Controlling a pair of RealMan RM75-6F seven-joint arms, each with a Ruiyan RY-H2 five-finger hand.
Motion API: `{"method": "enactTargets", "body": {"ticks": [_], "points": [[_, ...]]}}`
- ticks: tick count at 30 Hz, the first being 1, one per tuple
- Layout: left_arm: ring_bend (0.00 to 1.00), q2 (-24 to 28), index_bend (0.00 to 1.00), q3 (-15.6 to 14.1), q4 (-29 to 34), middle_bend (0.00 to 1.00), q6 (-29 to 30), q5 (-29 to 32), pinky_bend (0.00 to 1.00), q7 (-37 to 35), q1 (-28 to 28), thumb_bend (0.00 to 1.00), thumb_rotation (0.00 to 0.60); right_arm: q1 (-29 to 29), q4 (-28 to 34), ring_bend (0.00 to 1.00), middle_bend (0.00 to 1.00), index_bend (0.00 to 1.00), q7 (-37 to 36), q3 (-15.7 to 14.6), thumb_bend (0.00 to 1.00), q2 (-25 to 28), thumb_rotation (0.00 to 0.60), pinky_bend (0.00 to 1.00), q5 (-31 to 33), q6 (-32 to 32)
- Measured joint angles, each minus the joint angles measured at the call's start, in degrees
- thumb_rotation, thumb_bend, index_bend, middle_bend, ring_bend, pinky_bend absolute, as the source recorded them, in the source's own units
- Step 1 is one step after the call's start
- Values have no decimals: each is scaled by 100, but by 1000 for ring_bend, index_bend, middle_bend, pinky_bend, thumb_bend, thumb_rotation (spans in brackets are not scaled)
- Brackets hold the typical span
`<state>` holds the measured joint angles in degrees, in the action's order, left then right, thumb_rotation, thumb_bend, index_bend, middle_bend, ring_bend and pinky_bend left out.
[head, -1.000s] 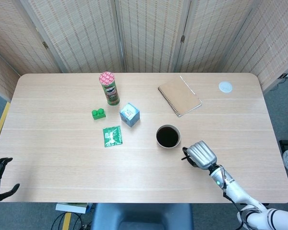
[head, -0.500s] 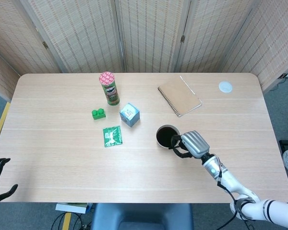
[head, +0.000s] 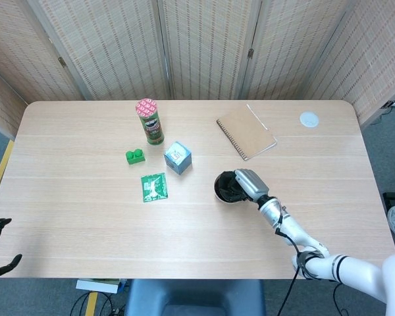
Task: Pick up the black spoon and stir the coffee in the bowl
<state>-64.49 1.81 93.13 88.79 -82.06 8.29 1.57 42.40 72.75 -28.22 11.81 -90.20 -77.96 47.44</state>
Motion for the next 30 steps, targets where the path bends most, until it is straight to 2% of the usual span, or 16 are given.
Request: {"method": "enactTargets", "body": {"ticks": [10, 16, 23, 30], "points": [[213, -21, 209, 11, 20, 217, -66, 44, 191, 75, -29, 235, 600, 211, -1090, 1000, 1000, 652, -1030, 115, 505, -630, 600, 1000, -83, -32], [213, -1, 209, 17, 51, 217, -58, 58, 191, 111, -26, 235, 600, 319, -1608, 1000, 1000, 654, -1313, 119, 505, -997, 600, 1000, -128, -30], [213, 4, 209, 3, 55, 217, -58, 81, 191, 124, -4, 235, 600, 347, -1846, 1000, 1000, 656, -1625, 14, 506, -1194, 600, 1000, -250, 42], [213, -19, 209, 4, 43, 217, -64, 60, 191, 122, -17, 235, 600, 193, -1827, 1000, 1000, 658, -1763, -181, 516, -1160, 600, 1000, -395, 247]]}}
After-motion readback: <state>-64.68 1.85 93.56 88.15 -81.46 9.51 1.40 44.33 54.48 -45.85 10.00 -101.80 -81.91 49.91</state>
